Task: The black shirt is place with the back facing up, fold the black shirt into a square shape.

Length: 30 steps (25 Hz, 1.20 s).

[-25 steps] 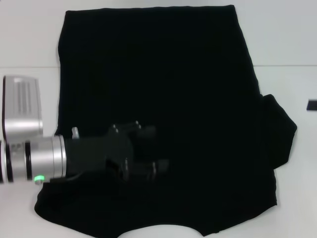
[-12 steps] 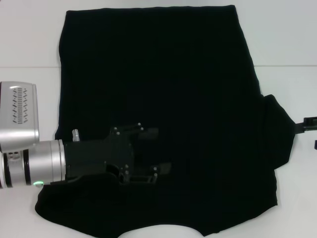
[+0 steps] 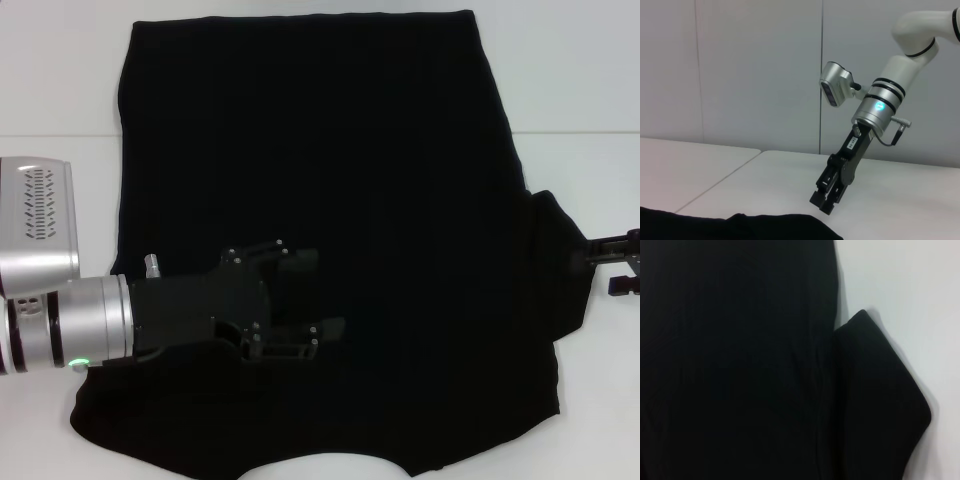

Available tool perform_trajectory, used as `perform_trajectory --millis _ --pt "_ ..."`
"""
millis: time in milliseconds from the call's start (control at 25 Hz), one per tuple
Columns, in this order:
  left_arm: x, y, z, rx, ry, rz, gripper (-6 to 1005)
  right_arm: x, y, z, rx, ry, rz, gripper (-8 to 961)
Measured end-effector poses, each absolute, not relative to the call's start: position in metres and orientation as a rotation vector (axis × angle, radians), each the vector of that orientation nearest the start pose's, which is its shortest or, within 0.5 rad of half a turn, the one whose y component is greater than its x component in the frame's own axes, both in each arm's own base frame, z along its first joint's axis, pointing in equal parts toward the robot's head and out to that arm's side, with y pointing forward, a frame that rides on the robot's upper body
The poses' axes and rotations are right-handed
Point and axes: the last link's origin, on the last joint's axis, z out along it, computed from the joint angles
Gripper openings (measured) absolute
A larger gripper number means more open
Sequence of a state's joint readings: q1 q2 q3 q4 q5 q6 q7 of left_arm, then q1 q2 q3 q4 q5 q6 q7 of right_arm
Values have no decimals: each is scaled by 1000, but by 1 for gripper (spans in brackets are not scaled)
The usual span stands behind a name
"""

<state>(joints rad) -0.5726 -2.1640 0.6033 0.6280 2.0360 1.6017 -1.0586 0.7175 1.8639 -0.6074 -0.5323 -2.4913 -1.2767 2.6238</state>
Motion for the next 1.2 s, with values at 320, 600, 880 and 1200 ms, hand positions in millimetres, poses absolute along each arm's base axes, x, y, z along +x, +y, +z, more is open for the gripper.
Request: perform_trajectory --millis 320,600,880,1200 --pt "-236 325 -28 -2729 -236 -801 859 320 398 58 -1876 1937 215 721" --pt "-237 325 -27 -2725 -245 -804 859 321 400 54 -1869 1908 199 693" --pt "-237 325 -27 -2723 -247 -806 860 319 403 48 -1878 1891 193 644" --pt "-238 325 -27 -2715 -253 -814 860 317 403 39 -1893 1871 163 512"
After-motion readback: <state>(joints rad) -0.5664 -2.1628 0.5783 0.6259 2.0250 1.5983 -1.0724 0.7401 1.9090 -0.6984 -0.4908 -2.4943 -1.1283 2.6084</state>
